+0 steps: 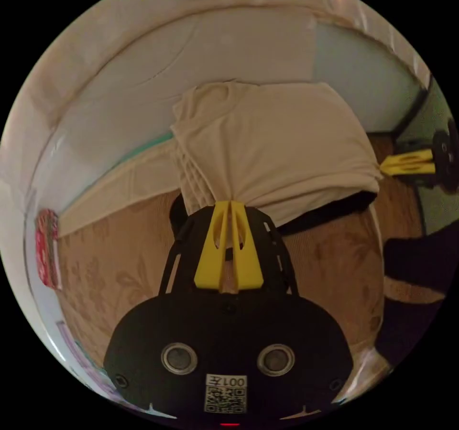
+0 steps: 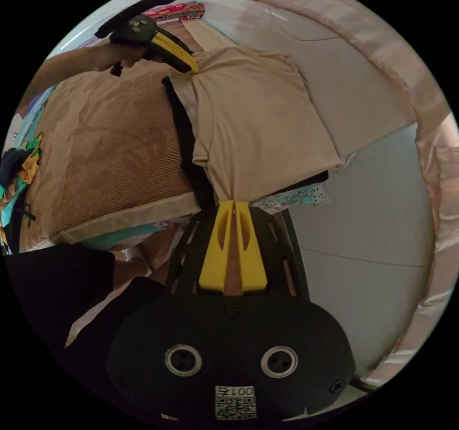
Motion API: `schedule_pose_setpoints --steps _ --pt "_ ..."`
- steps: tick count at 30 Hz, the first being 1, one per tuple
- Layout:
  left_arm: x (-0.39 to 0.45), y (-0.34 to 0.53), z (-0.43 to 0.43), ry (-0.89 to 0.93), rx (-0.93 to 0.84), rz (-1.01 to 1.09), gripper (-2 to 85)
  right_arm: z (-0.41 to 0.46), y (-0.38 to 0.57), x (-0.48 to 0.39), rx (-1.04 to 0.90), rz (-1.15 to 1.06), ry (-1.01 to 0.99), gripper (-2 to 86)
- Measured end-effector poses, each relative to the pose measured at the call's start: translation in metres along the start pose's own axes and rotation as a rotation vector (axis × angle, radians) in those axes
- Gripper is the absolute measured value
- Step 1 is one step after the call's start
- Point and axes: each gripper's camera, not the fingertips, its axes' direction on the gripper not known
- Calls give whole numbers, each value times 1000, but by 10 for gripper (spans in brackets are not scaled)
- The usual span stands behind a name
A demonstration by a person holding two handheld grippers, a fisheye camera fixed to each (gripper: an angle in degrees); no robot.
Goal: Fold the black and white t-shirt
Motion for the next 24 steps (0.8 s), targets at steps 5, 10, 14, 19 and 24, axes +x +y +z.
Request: schedule_pose_setpoints --steps 5,10,14,19,24 --pt "9 5 -49 -104 23 -86 -10 -44 -7 -18 28 14 -17 7" --pt "27 8 -66 -129 -31 17 -10 -77 -36 -53 85 -65 -106 5" --pt "17 42 -90 -102 -59 -154 -10 -80 -54 -92 16 -138 -85 6" --pt "9 129 -167 -151 -112 -463 -10 -120 -64 -146 -20 -339 -124 5" --pt "34 277 -275 -149 -174 -834 -10 -180 -101 -202 19 -693 -243 6"
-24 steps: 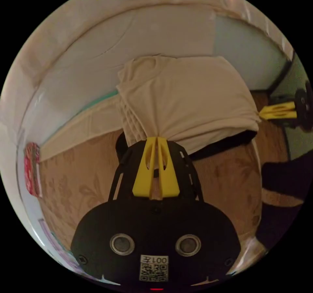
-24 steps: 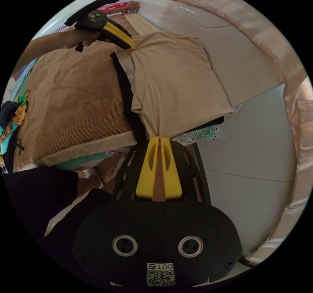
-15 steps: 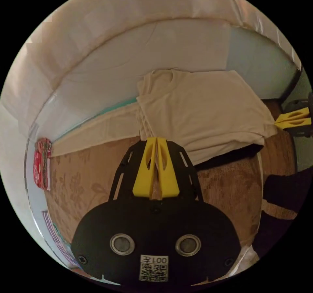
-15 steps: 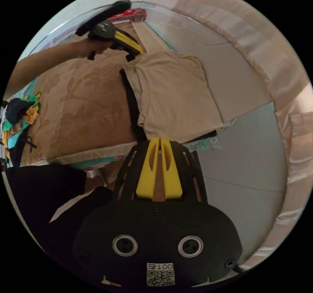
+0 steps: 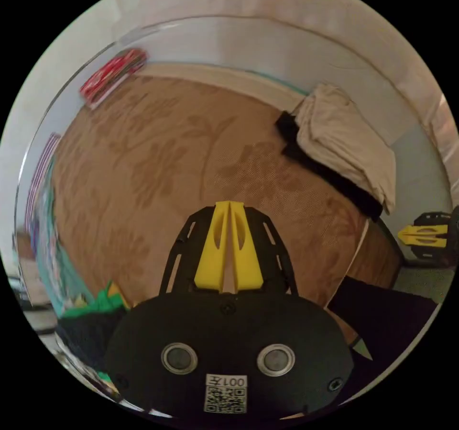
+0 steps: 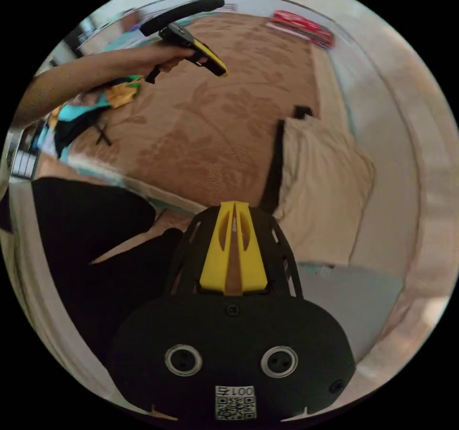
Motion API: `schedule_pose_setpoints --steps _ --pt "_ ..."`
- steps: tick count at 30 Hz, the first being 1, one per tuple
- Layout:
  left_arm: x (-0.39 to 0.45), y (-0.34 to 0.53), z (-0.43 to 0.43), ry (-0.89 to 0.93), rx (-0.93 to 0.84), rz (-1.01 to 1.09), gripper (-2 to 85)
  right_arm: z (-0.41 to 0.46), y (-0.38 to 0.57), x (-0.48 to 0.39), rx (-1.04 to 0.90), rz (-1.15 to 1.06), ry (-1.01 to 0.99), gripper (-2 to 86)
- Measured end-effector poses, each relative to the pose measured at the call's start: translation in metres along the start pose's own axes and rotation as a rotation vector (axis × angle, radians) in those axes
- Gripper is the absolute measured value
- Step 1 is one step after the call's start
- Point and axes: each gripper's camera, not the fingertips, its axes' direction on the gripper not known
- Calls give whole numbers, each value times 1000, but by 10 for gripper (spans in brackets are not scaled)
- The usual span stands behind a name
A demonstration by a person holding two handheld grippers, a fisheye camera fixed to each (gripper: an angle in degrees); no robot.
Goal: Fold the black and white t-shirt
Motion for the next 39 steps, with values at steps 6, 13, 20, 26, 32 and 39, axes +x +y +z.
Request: schedule_pose_setpoints --steps 6,13,20,26,32,39 --pt "-119 169 -84 -273 -153 -332 -9 -31 -130 -47 155 -311 -70 14" --pt "-251 307 -167 -450 -186 -563 1 -65 -319 -169 472 -630 -239 62" --pt "-345 420 -250 -390 -86 -767 -9 -35 -438 -285 284 -738 -320 117" --pt "-397 505 -324 -324 -29 -795 -9 -75 -445 -272 335 -673 -256 33" --pt "-459 584 -397 -18 225 -935 15 -208 -441 -208 468 -652 -496 14" --pt "-524 660 -463 214 429 -1231 85 -359 -409 -129 533 -625 -981 11"
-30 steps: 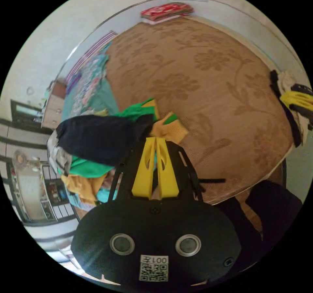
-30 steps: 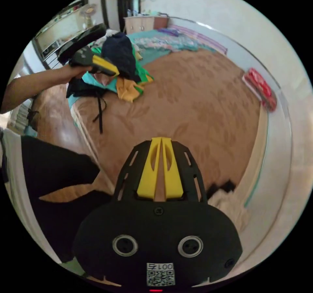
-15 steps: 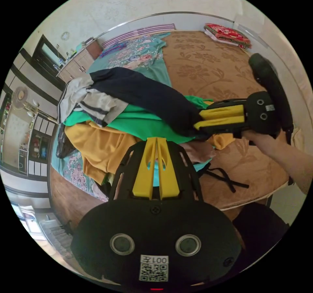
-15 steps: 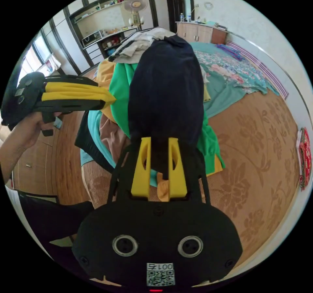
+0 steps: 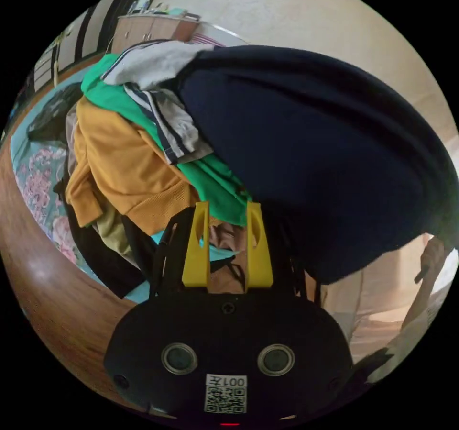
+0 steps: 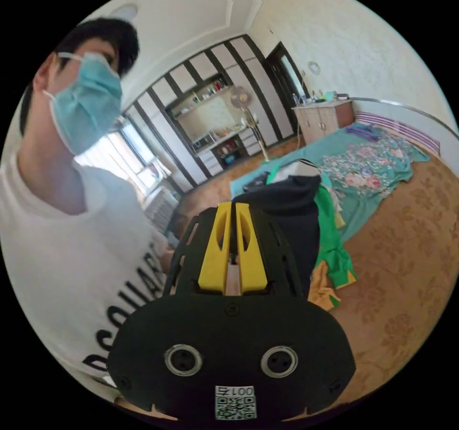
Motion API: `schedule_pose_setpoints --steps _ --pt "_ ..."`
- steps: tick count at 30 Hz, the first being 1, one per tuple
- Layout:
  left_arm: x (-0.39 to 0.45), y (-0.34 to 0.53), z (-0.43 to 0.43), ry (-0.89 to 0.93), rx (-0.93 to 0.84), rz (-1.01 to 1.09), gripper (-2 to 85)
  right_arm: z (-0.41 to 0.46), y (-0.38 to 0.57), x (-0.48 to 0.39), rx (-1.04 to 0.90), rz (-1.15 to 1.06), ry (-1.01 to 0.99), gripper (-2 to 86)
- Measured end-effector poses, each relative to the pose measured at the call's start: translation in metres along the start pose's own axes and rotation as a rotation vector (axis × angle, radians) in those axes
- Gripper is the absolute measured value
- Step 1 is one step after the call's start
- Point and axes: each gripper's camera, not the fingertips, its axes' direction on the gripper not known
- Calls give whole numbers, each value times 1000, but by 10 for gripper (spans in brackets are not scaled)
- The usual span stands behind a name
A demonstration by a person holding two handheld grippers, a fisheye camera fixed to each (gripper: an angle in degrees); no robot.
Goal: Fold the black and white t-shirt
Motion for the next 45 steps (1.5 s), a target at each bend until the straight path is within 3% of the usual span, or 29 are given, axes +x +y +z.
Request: schedule_pose_setpoints --steps 5,9,14,18,22,29,34,40,45 --pt "4 -38 -50 254 74 29 108 -84 -8 -36 50 -22 -187 11" --pt "33 -80 -63 390 14 133 31 -140 8 -57 -7 -28 -45 11" --pt "90 -112 -65 464 -69 282 -6 -195 75 -35 105 184 59 11" --pt "131 -128 -76 597 -89 339 -9 -239 172 0 265 527 125 12" --pt "157 -141 -91 646 -85 359 -9 -279 234 7 277 690 244 12" --pt "223 -173 -94 614 -77 426 -9 -353 275 24 450 634 247 11" --pt "304 -229 -101 660 65 541 -9 -432 249 56 612 363 255 11" --pt "411 -272 -109 697 231 693 -9 -490 207 39 623 82 437 10" --pt "443 -258 -86 633 293 765 -9 -479 226 34 621 80 452 12"
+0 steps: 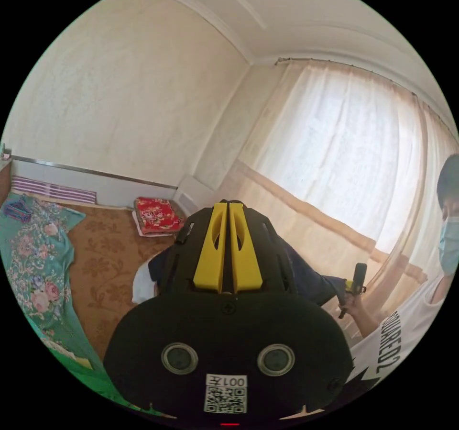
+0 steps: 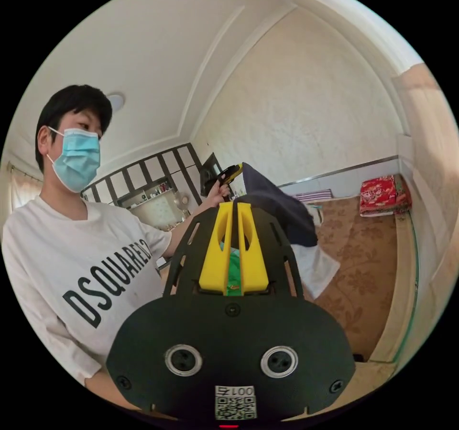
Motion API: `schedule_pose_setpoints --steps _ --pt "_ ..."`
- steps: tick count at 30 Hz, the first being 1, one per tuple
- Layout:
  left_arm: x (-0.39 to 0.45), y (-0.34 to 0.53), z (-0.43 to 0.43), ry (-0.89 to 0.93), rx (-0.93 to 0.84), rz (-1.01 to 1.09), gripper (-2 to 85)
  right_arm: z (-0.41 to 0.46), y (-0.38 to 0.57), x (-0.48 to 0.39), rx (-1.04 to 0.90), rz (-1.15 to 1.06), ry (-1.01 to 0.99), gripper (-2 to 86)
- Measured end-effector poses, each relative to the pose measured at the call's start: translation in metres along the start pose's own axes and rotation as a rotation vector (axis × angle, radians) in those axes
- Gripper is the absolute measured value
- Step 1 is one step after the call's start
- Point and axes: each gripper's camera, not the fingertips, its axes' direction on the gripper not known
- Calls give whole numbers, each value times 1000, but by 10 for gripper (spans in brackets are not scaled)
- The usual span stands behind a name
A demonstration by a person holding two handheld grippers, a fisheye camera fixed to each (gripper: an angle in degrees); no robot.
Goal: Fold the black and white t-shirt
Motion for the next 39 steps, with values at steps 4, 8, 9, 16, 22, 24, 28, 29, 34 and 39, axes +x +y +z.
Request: schedule_pose_setpoints --steps 4,8,9,16,22,24,28,29,34,39 --pt "-15 59 38 -121 -188 -47 -9 19 63 21 -143 177 94 11" --pt "-57 181 98 -344 -540 -203 -9 58 143 57 -368 360 248 11" --pt "-70 222 114 -426 -657 -265 -9 75 172 69 -470 389 298 12" --pt "-82 408 176 -347 -1052 -582 -9 150 307 126 -976 551 368 40" --pt "-46 484 252 -277 -1205 -424 -1 206 346 169 -1070 435 580 159" --pt "-36 504 289 -292 -1241 -281 21 229 371 188 -1118 417 596 167" --pt "-23 533 342 -276 -1289 -53 58 273 441 202 -1329 220 677 142" --pt "-20 542 356 -266 -1286 -9 64 276 449 201 -1342 175 713 128" --pt "-7 579 396 -314 -1271 157 100 241 433 203 -1091 200 781 36" --pt "14 615 433 -436 -1143 353 135 179 390 227 -710 544 487 24"
